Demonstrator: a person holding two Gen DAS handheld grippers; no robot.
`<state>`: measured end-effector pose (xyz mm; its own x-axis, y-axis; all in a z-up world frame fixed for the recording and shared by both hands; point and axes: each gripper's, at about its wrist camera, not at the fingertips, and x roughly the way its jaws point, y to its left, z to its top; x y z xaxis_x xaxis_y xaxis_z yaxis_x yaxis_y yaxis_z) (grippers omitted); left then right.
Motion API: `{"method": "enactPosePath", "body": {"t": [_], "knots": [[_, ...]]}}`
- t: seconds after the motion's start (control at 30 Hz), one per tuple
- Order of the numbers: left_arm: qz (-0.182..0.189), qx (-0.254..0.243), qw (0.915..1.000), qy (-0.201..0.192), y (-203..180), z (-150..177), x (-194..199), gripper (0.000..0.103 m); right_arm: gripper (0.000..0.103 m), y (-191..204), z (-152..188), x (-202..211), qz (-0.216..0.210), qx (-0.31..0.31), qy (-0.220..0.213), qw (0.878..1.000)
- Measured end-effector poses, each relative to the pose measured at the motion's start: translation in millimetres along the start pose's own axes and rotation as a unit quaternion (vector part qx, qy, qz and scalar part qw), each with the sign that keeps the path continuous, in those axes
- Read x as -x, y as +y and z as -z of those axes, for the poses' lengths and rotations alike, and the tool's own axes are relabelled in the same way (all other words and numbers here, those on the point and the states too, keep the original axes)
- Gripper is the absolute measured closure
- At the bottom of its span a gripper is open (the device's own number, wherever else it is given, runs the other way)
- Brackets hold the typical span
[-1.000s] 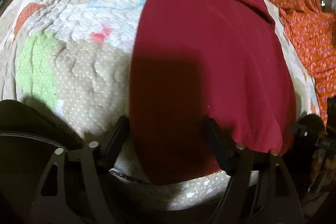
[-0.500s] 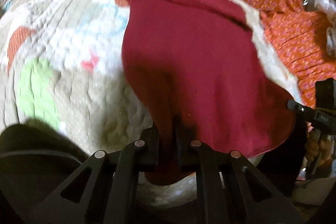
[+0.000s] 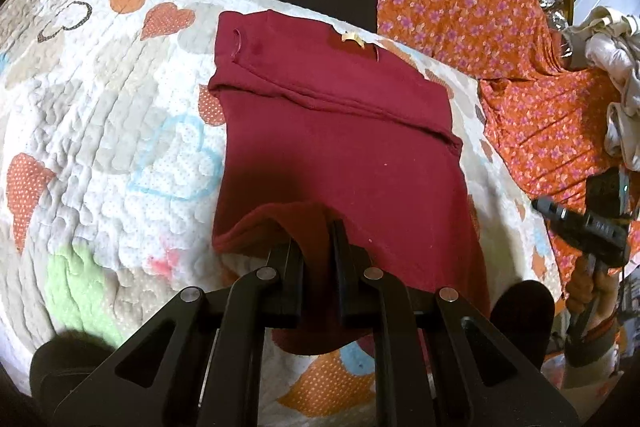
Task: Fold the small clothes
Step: 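Lift the hem with both grippers and fold it toward the collar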
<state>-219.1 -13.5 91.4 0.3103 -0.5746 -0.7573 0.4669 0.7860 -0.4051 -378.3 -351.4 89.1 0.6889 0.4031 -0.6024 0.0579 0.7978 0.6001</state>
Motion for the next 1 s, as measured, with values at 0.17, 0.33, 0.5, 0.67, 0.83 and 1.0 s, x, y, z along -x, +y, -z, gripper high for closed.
{"method": "enactPosePath", "body": {"t": [0.17,0.33,0.5,0.67,0.83,1.0], "knots": [[-0.001,0.009,0.9999,0.008,5.5,6.0,-4.9,0.093,0.052,-22.5,40.3,-7.0,0.057,-0.029,0.085,0.994],[-0.003,0.01,0.9999,0.009,7.9,10.6,-1.6,0.093,0.052,-43.9,98.8,-28.4,0.04,-0.086,0.168,0.981],[-0.013,0.005,0.9998,0.012,8.3,16.1,-2.3,0.093,0.052,-52.4,116.5,-46.5,0.013,-0.121,0.182,0.976],[-0.015,0.011,0.9997,0.013,10.2,19.0,-2.3,0.093,0.05,-49.3,109.1,-57.1,-0.003,-0.115,0.179,0.977],[-0.017,0.013,0.9996,0.017,11.0,19.9,-3.5,0.093,0.049,-50.1,103.7,-53.1,-0.045,-0.138,0.154,0.977],[-0.017,0.015,0.9996,0.019,11.8,20.1,-3.7,0.093,0.04,-43.0,97.7,-40.5,-0.061,-0.128,0.138,0.98]]}}
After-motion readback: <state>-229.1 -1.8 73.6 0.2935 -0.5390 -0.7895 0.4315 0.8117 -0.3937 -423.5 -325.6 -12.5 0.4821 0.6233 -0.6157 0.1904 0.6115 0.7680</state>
